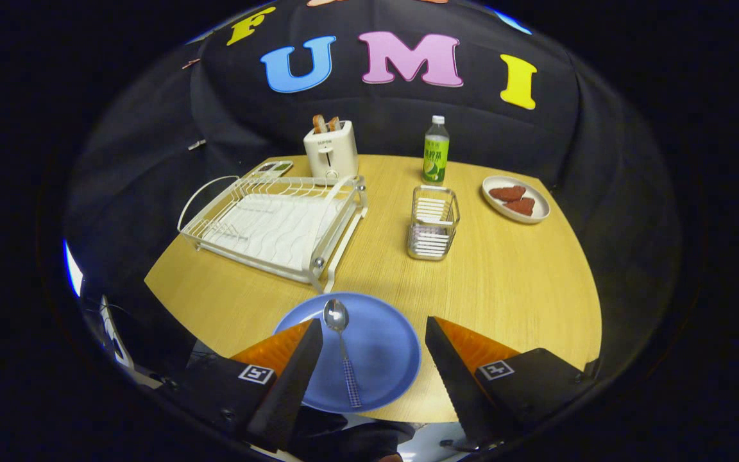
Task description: Take the plate from the dish rack, then take the spoon from the basket and place it into the plate.
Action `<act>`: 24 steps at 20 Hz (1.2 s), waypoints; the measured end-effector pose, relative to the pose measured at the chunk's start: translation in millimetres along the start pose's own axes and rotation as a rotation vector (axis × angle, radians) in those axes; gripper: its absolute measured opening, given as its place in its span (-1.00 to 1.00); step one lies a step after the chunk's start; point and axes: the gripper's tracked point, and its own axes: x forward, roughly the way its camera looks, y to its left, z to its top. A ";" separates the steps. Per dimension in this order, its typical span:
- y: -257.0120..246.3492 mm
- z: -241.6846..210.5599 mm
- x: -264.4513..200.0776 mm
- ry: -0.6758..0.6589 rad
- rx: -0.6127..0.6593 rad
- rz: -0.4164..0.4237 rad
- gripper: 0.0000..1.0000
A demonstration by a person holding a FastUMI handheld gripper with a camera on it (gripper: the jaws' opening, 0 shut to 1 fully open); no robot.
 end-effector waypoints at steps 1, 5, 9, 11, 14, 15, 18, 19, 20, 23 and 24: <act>-3.5 18.0 -4.0 -0.036 -0.016 -0.012 0.98; -11.6 93.0 -24.6 -0.177 -0.068 -0.050 0.98; -15.0 150.4 -53.9 -0.300 -0.096 -0.081 0.94; -17.7 173.9 -70.7 -0.362 -0.117 -0.108 0.94; -18.4 203.3 -97.3 -0.443 -0.129 -0.138 0.95; -18.6 212.6 -105.9 -0.472 -0.127 -0.146 0.96; -21.3 234.8 -126.1 -0.539 -0.122 -0.163 0.96; -22.6 240.2 -130.3 -0.561 -0.120 -0.170 0.96; -24.1 243.3 -133.6 -0.573 -0.118 -0.176 0.95; -32.3 246.9 -139.9 -0.600 -0.102 -0.206 0.96; -33.6 244.8 -139.7 -0.599 -0.097 -0.209 0.95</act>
